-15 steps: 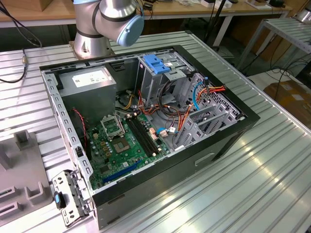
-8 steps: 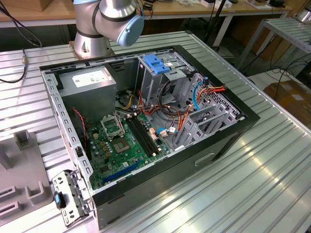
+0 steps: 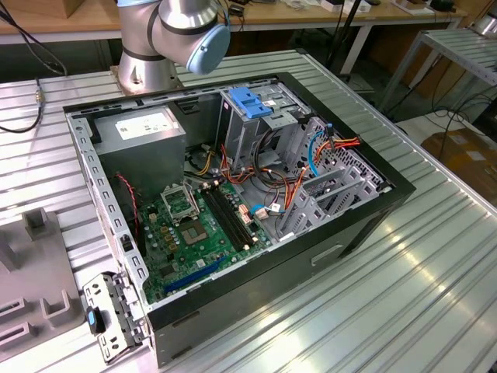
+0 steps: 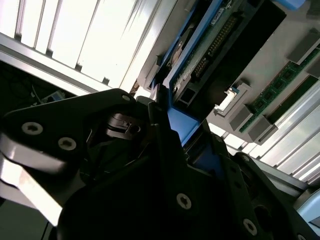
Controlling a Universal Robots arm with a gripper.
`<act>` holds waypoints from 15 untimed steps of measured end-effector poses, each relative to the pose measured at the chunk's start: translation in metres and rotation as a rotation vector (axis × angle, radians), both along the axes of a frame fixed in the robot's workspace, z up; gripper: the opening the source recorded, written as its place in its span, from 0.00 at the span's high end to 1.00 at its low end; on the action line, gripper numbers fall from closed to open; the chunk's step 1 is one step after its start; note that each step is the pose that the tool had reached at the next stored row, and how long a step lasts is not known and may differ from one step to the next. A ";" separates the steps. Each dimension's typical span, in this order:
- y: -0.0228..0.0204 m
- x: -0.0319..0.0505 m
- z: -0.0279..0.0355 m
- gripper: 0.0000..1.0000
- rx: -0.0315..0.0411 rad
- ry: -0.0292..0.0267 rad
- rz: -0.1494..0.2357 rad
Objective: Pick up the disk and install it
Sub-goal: 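Pick up the disk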
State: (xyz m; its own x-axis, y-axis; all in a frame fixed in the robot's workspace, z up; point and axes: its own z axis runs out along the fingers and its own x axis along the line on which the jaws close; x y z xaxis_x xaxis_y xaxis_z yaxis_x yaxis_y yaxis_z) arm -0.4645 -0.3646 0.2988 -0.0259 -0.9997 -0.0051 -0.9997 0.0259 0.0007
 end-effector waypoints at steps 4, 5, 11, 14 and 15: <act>0.0000 0.0000 0.0007 0.63 0.0001 -0.0003 0.000; 0.0000 0.0000 0.0014 0.63 0.0002 -0.0004 0.000; 0.0000 0.0000 0.0094 0.63 0.0000 0.0000 0.000; 0.0000 0.0000 0.0135 0.63 0.0000 0.0000 0.000; 0.0000 0.0000 0.0150 0.63 0.0000 0.0000 0.000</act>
State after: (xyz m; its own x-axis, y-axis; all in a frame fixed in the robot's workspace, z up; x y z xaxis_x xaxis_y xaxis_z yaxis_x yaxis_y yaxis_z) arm -0.4645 -0.3645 0.3139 -0.0261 -0.9996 -0.0052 -0.9997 0.0261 0.0006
